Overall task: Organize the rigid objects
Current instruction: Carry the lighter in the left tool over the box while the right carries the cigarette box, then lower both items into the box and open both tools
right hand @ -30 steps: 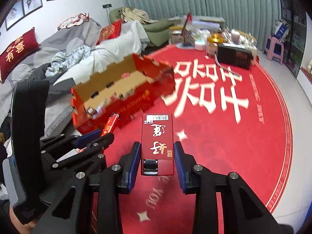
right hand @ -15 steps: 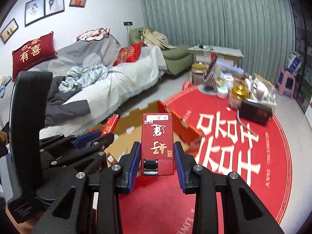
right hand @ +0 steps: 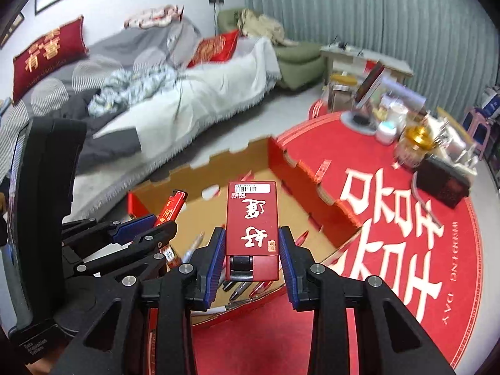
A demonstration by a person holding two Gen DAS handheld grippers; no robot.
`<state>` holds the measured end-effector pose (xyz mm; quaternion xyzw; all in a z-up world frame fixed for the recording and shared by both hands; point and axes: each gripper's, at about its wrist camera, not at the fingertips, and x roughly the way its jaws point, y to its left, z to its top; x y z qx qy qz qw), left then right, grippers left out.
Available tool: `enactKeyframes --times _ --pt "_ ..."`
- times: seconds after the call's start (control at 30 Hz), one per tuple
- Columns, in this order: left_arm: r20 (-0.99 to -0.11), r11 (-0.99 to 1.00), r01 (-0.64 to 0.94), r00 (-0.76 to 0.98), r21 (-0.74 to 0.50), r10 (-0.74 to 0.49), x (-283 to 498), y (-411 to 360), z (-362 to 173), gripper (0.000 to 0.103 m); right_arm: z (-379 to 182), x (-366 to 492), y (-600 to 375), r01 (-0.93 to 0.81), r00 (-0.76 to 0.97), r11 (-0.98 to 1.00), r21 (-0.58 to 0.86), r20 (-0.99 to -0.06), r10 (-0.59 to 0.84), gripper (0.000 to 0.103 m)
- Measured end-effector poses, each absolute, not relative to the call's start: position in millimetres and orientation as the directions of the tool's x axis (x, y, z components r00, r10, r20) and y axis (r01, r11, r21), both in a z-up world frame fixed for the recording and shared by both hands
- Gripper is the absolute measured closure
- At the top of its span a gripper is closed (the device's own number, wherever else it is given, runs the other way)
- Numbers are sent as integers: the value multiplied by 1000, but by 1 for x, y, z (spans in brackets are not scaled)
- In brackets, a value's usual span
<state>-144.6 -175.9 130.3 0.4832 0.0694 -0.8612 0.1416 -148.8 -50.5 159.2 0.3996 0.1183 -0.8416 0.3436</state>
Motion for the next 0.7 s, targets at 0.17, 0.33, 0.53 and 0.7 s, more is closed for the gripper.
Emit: enactKeyframes --times 0.17,0.33,0.53,0.7 --pt "-878 -948 319 -451 9 -160 -152 -182 103 83 137 -157 -58 679 -417 -730 72 -781 -465 67" --pt "-892 -948 318 -428 3 -147 -157 -185 89 83 122 -162 -65 682 -397 -729 68 -802 -447 67" --pt "-908 -947 320 -397 -2 -132 -159 -189 72 83 108 -167 -70 680 -376 -730 75 -819 -434 67" --pt "-918 -945 328 -377 -4 -127 -160 -194 64 83 102 -170 -74 683 -359 -726 80 -829 -429 67"
